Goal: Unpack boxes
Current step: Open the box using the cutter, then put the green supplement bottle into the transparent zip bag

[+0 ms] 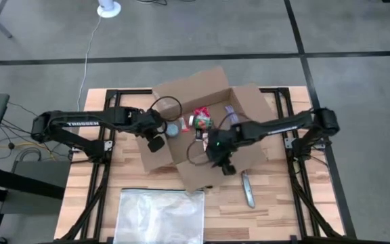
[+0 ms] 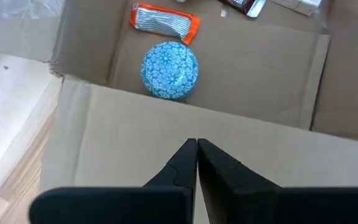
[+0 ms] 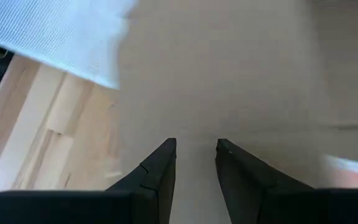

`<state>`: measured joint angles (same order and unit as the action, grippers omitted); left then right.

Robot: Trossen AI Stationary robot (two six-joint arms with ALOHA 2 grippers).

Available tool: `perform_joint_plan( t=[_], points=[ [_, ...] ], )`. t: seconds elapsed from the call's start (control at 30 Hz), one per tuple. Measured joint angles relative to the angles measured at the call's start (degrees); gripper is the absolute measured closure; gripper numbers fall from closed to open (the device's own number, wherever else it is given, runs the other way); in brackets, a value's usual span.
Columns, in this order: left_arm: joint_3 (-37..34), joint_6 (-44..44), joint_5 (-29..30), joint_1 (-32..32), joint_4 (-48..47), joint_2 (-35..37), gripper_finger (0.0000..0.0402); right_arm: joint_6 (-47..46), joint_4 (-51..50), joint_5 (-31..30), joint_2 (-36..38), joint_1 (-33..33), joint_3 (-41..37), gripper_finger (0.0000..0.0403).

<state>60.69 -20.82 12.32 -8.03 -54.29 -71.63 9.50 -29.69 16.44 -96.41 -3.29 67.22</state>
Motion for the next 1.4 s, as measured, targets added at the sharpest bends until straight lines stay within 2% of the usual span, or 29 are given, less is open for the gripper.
perform_joint_plan(
  t=[0.23, 0.4, 0.53, 0.7, 0.8, 0.93, 1.0, 1.1, 1.2, 1.3, 1.4],
  points=[
    [0.0, -0.22, -0.08, 0.29, -0.6, 1.02, 0.0402, -2.41, 6.46, -8.66, -5.0, 4.63, 0.1, 0.0301],
    [0.0, -0.72, -0.48, 0.8, -0.18, 1.3, 0.0402, -4.57, 8.2, -10.19, -5.13, 10.31, 0.11, 0.0301],
    [0.0, -0.74, -0.57, 0.9, 1.2, 1.26, 0.0402, -5.13, 13.31, -10.94, -4.91, 13.43, 0.61, 0.0301],
    [0.0, -0.66, -0.92, 0.9, 1.23, 1.26, 0.0402, -5.12, 20.28, -11.95, -4.95, 14.77, 1.95, 0.0301],
    [0.02, -0.44, -1.71, 1.0, 1.03, 1.26, 0.0402, -4.64, 16.86, -10.8, -4.64, 14.7, 2.62, 0.0301],
    [2.93, 1.8, -6.63, 2.95, -0.43, 1.32, 0.0402, -4.73, 7.98, -2.42, 1.06, 11.67, 3.29, 0.0301],
    [4.65, 2.57, -9.27, 5.22, -0.54, 1.39, 0.0402, -5.46, 4.39, -0.06, 4.35, 8.68, 3.47, 0.0301],
    [5.78, 2.56, -11.8, 10.0, -0.64, 1.41, 0.0402, -7.78, -0.48, 0.24, 7.23, 4.45, 2.75, 0.0301],
    [5.27, -1.04, -12.07, 15.28, -1.91, 1.39, 0.0402, -13.28, -2.49, -0.17, 8.09, 0.85, 1.81, 0.0301],
    [2.56, -5.0, -12.33, 20.14, -0.01, 1.23, 0.0398, -20.47, -1.41, -0.06, 7.29, -2.92, 0.82, 0.0301],
    [-1.9, -7.75, -12.61, 24.41, 3.48, 1.13, 0.0378, -24.44, -0.12, -1.66, 5.99, -6.37, -0.97, 0.0301]
  ],
)
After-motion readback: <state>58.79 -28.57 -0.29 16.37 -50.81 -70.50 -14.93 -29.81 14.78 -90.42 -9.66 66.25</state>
